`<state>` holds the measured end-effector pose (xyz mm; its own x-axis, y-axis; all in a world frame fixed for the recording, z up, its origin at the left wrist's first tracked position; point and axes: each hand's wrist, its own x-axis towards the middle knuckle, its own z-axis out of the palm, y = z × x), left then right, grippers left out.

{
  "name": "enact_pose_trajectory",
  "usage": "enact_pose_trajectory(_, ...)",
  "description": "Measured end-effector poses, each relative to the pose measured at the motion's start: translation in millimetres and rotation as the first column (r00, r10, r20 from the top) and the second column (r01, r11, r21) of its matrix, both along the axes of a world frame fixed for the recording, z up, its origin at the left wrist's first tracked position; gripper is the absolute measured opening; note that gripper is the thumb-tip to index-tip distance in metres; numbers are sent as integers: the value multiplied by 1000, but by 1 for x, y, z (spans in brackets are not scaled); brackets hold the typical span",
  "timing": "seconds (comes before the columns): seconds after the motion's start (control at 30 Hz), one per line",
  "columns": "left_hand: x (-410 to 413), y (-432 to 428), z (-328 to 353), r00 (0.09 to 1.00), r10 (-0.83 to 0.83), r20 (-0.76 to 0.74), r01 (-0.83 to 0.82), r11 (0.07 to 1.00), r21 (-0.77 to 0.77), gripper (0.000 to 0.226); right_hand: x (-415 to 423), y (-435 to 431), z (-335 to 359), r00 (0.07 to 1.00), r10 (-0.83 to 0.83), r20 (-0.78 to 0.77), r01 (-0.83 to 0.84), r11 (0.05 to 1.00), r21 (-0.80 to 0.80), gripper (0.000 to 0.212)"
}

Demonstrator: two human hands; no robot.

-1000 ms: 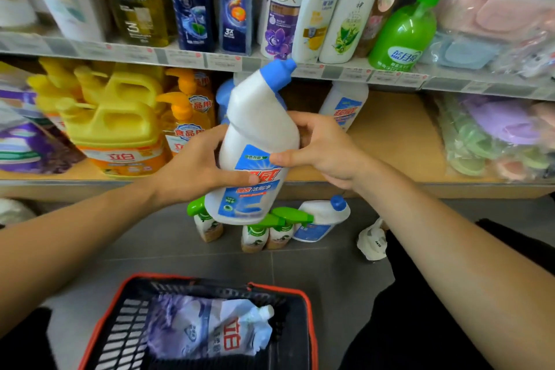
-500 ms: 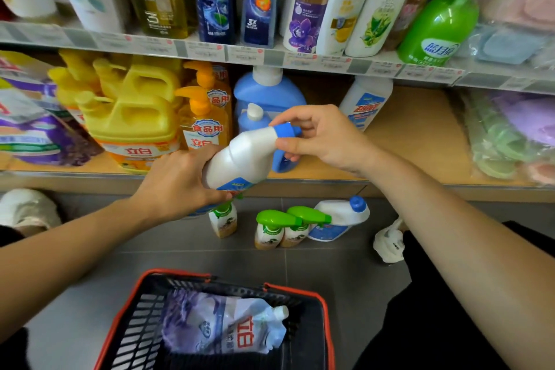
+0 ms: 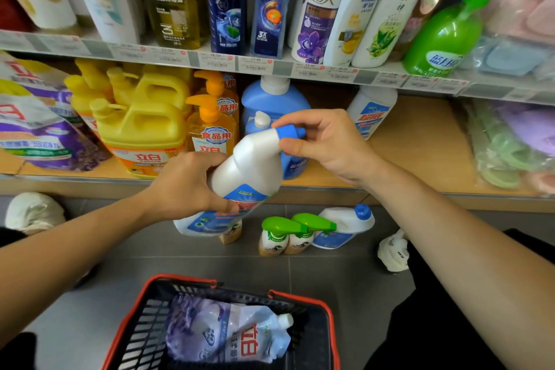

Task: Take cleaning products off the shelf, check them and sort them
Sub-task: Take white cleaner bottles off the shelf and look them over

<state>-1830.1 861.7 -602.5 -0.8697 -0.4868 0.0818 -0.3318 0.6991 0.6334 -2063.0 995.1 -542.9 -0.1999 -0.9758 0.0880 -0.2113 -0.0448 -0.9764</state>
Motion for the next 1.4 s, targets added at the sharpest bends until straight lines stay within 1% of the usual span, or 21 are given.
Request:
enact_pose_trajectory(0.07, -2, 1, -1, 998, -54, 14, 51, 982, 181, 52, -1, 1, 2, 1000, 2, -8, -3, 1000, -28, 29)
enact_pose_trajectory(0.13, -5, 4, -3, 996, -87, 3, 81, 939, 336, 49, -2, 3, 3, 1000, 10, -19, -10, 999, -33, 32)
enact_pose_trajectory(0.17, -6, 5, -4, 995, -97, -7, 92, 917, 388, 49, -2, 4, 3, 999, 16, -27, -17, 999, -33, 34)
enact_pose_trajectory(0.23, -8, 6, -5, 994, -106, -27, 107, 896, 432, 49, -2, 5, 3, 998, 22, -56, -25, 999, -38, 36)
enact_pose_trajectory(0.33, -12, 6, -6, 994, -100, -35, 106, 916, 386, 49, -3, 6, 3, 998, 6, -56, -9, 999, -50, 34)
enact_pose_trajectory(0.4, -13, 7, -8, 997, -70, -20, 73, 953, 293, 49, -3, 8, 1, 999, -37, -28, 36, 998, -48, 33)
enact_pose_trajectory(0.47, -15, 7, -9, 1000, -19, -12, 21, 987, 162, 50, -3, 8, -1, 997, -81, -1, 81, 996, -35, 34)
enact_pose_trajectory(0.53, -15, 8, -9, 999, 21, -32, -20, 999, 49, 50, -3, 6, -3, 993, -112, 36, 113, 993, -25, 34)
enact_pose_trajectory(0.6, -16, 8, -9, 998, 49, -51, -50, 999, -18, 53, -3, 4, -5, 987, -141, 73, 143, 990, -18, 32)
enact_pose_trajectory(0.67, -17, 8, -8, 996, 69, -59, -71, 996, -45, 54, -2, 2, -6, 979, -168, 117, 170, 985, -6, 28)
enact_pose_trajectory(0.73, -18, 8, -7, 996, 76, -54, -78, 996, -40, 56, 0, 0, -7, 972, -174, 156, 175, 985, 5, 21)
enact_pose_trajectory(0.87, -20, 11, -6, 995, 65, -69, -66, 998, -6, 55, 3, -3, -6, 974, -179, 142, 175, 984, 40, 15)
enact_pose_trajectory(0.97, -21, 11, -4, 997, 40, -71, -35, 997, 69, 51, 3, -5, -5, 974, -189, 122, 183, 981, 57, 19)
enact_pose_trajectory(1.07, -23, 9, -4, 998, 5, -69, 11, 973, 232, 47, 4, -3, -6, 982, -169, 81, 168, 986, 19, 10)
enact_pose_trajectory(1.17, -24, 7, -3, 996, -52, -74, 80, 892, 444, 45, 6, -2, -5, 987, -151, 47, 153, 987, -55, 7)
enact_pose_trajectory(1.23, -24, 6, -3, 993, -97, -73, 121, 829, 546, 44, 6, -2, -4, 990, -138, 4, 138, 985, -101, 9)
enact_pose_trajectory(1.3, -24, 7, -5, 988, -137, -76, 155, 779, 608, 44, 4, -2, -2, 992, -124, -28, 120, 986, -119, 14)
enact_pose_trajectory(1.4, -26, 10, -8, 987, -132, -91, 159, 734, 660, 44, 1, 2, -1, 993, -115, 17, 117, 987, -112, 30)
